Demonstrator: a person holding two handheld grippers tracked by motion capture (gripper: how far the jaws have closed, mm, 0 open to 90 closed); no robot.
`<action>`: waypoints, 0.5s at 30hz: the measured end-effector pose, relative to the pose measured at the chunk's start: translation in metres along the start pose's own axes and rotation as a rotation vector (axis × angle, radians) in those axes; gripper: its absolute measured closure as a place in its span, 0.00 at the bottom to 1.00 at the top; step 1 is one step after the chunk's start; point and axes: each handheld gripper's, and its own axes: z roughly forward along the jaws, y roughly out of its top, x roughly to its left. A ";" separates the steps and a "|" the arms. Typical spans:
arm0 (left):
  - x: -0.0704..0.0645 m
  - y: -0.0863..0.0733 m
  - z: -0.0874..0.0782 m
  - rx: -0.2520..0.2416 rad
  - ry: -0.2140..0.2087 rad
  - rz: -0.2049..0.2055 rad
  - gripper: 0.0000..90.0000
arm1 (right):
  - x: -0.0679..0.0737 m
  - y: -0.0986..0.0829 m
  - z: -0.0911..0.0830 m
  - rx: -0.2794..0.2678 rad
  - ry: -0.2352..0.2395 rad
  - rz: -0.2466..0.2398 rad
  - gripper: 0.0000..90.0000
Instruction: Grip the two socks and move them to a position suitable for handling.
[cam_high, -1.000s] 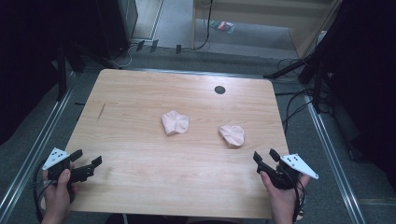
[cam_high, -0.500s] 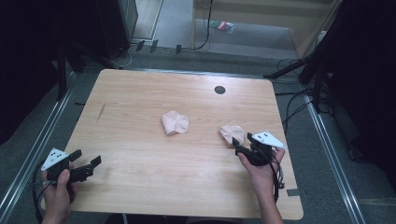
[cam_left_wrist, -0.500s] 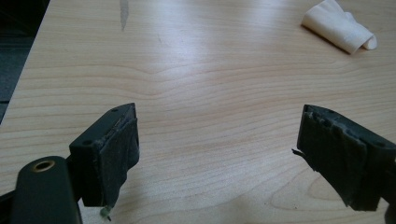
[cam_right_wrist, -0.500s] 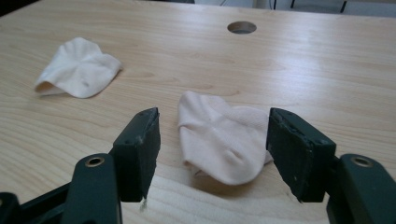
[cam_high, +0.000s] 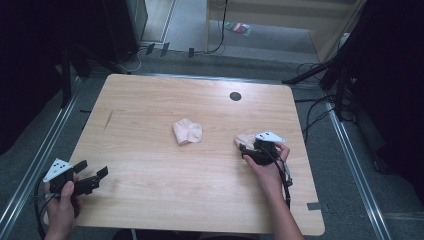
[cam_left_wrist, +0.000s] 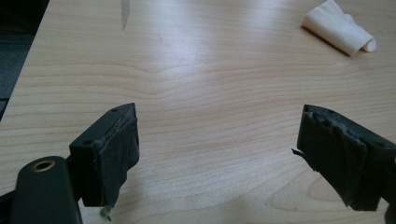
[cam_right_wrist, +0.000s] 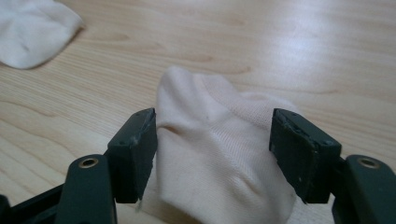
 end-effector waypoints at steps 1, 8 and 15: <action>0.000 0.000 0.000 0.000 0.000 0.000 0.15 | 0.000 0.000 0.003 0.016 -0.006 -0.004 0.36; 0.000 0.000 0.000 0.001 -0.001 -0.002 0.15 | 0.003 -0.008 0.010 0.003 -0.071 -0.018 0.63; -0.003 -0.001 -0.003 -0.036 0.037 0.016 0.15 | -0.003 -0.004 0.000 -0.019 -0.137 0.002 0.91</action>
